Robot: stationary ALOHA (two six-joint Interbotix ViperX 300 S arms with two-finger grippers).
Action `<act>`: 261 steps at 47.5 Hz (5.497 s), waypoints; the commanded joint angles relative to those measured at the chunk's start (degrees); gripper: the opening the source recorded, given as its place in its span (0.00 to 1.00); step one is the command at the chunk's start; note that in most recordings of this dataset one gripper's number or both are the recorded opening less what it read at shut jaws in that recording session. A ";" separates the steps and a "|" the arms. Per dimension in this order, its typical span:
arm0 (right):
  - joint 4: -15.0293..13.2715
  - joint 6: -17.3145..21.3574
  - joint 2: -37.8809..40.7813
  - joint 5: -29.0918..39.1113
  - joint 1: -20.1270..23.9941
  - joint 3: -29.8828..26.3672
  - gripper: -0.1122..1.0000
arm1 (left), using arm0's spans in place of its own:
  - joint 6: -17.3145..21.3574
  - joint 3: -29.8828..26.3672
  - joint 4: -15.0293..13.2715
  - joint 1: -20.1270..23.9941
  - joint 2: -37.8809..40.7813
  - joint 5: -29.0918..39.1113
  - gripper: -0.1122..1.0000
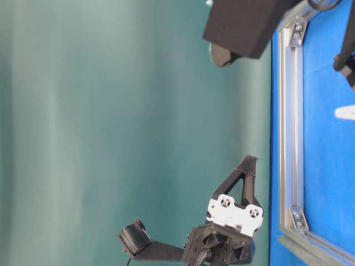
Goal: Insert the wire through the string loop located in the center.
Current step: 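Close the right gripper on the cable just behind the USB plug, then lift the cable and carry it toward the white zip-tie loop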
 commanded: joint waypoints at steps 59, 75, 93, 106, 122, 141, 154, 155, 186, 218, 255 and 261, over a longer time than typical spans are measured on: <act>-0.09 0.26 -13.89 10.20 0.70 -0.53 0.08 | 0.18 -0.35 0.18 0.18 -1.67 -0.26 0.10; -0.09 0.35 -16.70 15.64 1.49 -2.02 0.08 | 0.18 -0.35 0.18 0.18 -1.67 -0.26 0.10; -0.09 0.35 -17.23 16.79 1.76 -2.46 0.08 | 0.18 -0.35 0.26 0.18 -1.67 -0.26 0.10; -0.09 0.35 -17.23 16.79 1.76 -2.46 0.08 | -0.70 -0.53 0.26 0.18 -1.67 -0.26 0.10; 0.00 0.35 -17.23 16.79 1.76 -2.46 0.08 | -2.29 -0.35 0.26 0.18 -1.67 -0.26 0.10; -0.09 0.35 -17.23 16.79 1.76 -2.37 0.08 | -2.29 -0.44 0.26 0.18 -1.67 -0.26 0.10; -0.09 0.35 -17.23 16.79 1.76 -2.37 0.08 | -2.29 -0.44 0.26 0.18 -1.67 -0.26 0.10; -0.09 0.35 -17.23 16.79 1.76 -2.37 0.08 | -2.29 -0.44 0.35 0.18 -1.67 -0.26 0.10; -0.09 0.35 -17.23 16.79 1.76 -2.20 0.08 | -2.29 -0.35 0.26 0.18 -1.67 -0.26 0.10; 4.22 0.44 -32.78 16.44 1.76 16.26 0.08 | -2.20 -0.53 0.26 0.18 -1.67 -0.53 0.10; 5.80 0.44 -34.89 16.44 -3.34 19.78 0.08 | -2.20 -0.35 0.26 0.18 -1.67 -0.53 0.10; 5.89 0.44 -34.28 16.44 -6.59 20.13 0.08 | -2.20 -0.35 0.26 0.18 -1.67 -0.53 0.10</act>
